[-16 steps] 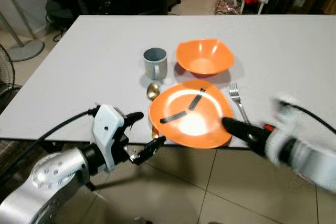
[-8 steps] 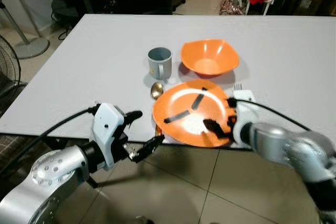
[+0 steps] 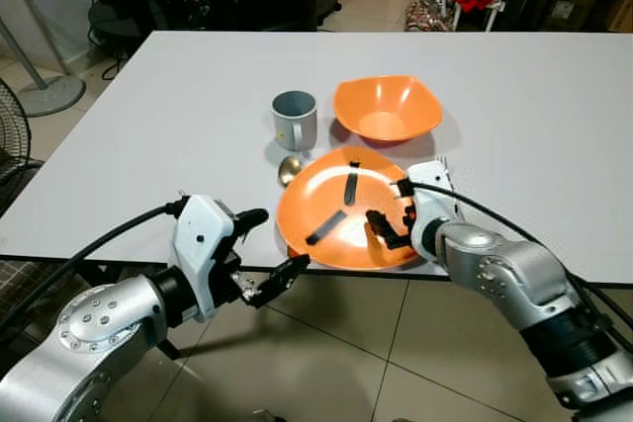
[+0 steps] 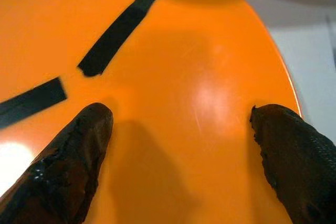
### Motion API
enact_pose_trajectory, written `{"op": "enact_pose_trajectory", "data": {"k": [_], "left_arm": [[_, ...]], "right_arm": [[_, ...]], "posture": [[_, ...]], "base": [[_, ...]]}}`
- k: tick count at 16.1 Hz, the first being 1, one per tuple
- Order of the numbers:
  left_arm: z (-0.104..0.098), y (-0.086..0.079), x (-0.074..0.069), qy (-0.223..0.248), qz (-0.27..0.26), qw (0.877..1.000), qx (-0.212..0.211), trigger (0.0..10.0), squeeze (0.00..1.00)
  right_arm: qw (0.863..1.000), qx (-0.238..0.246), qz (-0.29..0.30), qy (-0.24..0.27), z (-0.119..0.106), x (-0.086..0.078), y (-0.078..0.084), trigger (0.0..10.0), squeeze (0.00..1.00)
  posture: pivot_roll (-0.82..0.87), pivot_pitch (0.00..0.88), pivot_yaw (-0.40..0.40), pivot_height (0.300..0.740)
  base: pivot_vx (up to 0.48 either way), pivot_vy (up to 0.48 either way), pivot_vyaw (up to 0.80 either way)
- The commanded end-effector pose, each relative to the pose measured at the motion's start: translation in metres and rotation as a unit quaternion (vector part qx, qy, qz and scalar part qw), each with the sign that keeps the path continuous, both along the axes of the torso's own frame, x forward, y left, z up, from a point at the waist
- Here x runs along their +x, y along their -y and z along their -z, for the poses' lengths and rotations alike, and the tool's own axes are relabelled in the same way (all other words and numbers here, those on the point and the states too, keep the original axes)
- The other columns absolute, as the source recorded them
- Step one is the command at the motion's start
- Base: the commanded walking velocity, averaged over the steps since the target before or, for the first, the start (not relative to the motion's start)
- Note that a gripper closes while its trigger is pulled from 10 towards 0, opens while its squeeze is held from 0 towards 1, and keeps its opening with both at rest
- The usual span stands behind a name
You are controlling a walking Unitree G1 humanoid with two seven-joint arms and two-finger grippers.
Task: Setting the table
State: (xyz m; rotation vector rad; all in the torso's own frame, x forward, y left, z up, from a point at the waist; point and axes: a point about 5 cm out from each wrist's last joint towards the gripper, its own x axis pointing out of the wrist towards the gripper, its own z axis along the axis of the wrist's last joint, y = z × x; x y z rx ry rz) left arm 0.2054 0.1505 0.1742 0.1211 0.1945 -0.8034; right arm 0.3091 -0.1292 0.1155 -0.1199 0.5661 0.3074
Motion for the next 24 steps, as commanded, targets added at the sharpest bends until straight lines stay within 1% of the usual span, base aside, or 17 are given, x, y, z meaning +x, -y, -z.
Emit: {"op": "enact_pose_trajectory", "data": {"k": [1, 3, 4, 5, 6, 10, 12, 14, 16, 18, 20, 22, 23, 24], "left_arm": [[-0.003, -0.001, -0.002, 0.004, 0.003, 1.0, 0.005, 10.0, 0.0], [-0.003, 0.0, -0.002, 0.004, 0.003, 1.0, 0.005, 10.0, 0.0], [-0.002, -0.001, -0.002, 0.004, 0.003, 1.0, 0.005, 10.0, 0.0], [-0.002, -0.001, -0.001, 0.004, 0.004, 1.0, 0.005, 10.0, 0.0], [-0.002, 0.0, 0.0, 0.005, 0.005, 1.0, 0.005, 10.0, 0.0], [-0.003, 0.001, 0.003, 0.007, 0.01, 1.0, 0.005, 10.0, 0.0], [-0.003, 0.001, 0.003, 0.008, 0.011, 1.0, 0.006, 10.0, 0.0], [-0.003, 0.0, 0.003, 0.008, 0.01, 1.0, 0.006, 10.0, 0.0], [-0.005, -0.001, 0.005, 0.011, 0.009, 1.0, 0.008, 10.0, 0.0], [-0.007, -0.002, 0.005, 0.015, 0.006, 1.0, 0.007, 10.0, 0.0], [-0.008, -0.004, 0.002, 0.01, -0.002, 1.0, -0.001, 10.0, 0.0], [-0.012, -0.005, 0.001, 0.011, -0.023, 1.0, -0.009, 10.0, 0.0], [-0.017, -0.007, 0.004, 0.032, -0.062, 0.998, -0.003, 10.0, 0.0], [-0.022, -0.011, 0.007, 0.054, -0.11, 0.992, -0.012, 10.0, 0.0]], "right_arm": [[0.999, -0.023, 0.0, -0.047, 0.022, -0.007, 0.004, 10.0, 0.0], [0.998, -0.036, 0.004, -0.045, 0.022, -0.007, 0.013, 10.0, 0.0], [0.998, -0.037, 0.005, -0.045, 0.022, -0.007, 0.015, 10.0, 0.0], [0.998, -0.041, 0.014, -0.043, 0.023, -0.007, 0.022, 10.0, 0.0], [0.998, -0.041, 0.02, -0.041, 0.022, -0.006, 0.026, 10.0, 0.0], [0.998, -0.043, 0.036, -0.035, 0.022, -0.004, 0.033, 10.0, 0.0], [0.998, -0.036, 0.034, -0.032, 0.022, -0.002, 0.031, 10.0, 0.0], [0.999, -0.014, 0.02, -0.021, 0.02, 0.001, 0.021, 10.0, 0.0], [1.0, -0.008, 0.007, -0.011, 0.015, 0.006, 0.012, 10.0, 0.0], [1.0, 0.0, 0.005, -0.001, 0.006, 0.005, 0.013, 10.0, 0.0], [0.999, 0.009, 0.0, 0.035, -0.022, -0.005, 0.023, 10.0, 0.0], [0.997, 0.022, -0.019, 0.077, -0.05, -0.021, 0.028, 10.0, 0.0], [0.992, 0.022, -0.041, 0.115, -0.068, -0.034, 0.03, 10.0, 0.0], [0.988, 0.01, -0.044, 0.149, -0.08, -0.043, 0.033, 10.0, 0.0]], "posture": [[-0.07, 0.083, 0.083, 0.74], [-0.07, 0.081, 0.084, 0.74], [-0.07, 0.08, 0.085, 0.74], [-0.07, 0.08, 0.089, 0.74], [-0.08, 0.08, 0.094, 0.74], [-0.08, 0.079, 0.1, 0.74], [-0.08, 0.079, 0.104, 0.74], [-0.08, 0.08, 0.106, 0.74], [-0.07, 0.076, 0.105, 0.74], [-0.07, 0.07, 0.1, 0.74], [-0.06, 0.061, 0.094, 0.74], [-0.07, 0.055, 0.098, 0.74], [-0.07, 0.054, 0.102, 0.74], [-0.08, 0.052, 0.107, 0.74]], "base": [[0.0, 0.0, 0.0], [0.0, 0.0, 0.0], [0.0, 0.0, 0.0], [0.0, 0.0, 0.0], [0.0, 0.0, 0.0], [0.0, 0.0, 0.0], [0.0, 0.0, 0.0], [0.0, 0.0, 0.0], [0.0, 0.0, 0.0], [0.0, 0.0, 0.0], [0.0, 0.0, 0.0], [0.0, 0.0, 0.0], [0.0, 0.0, 0.0], [0.0, 0.0, 0.0]]}}
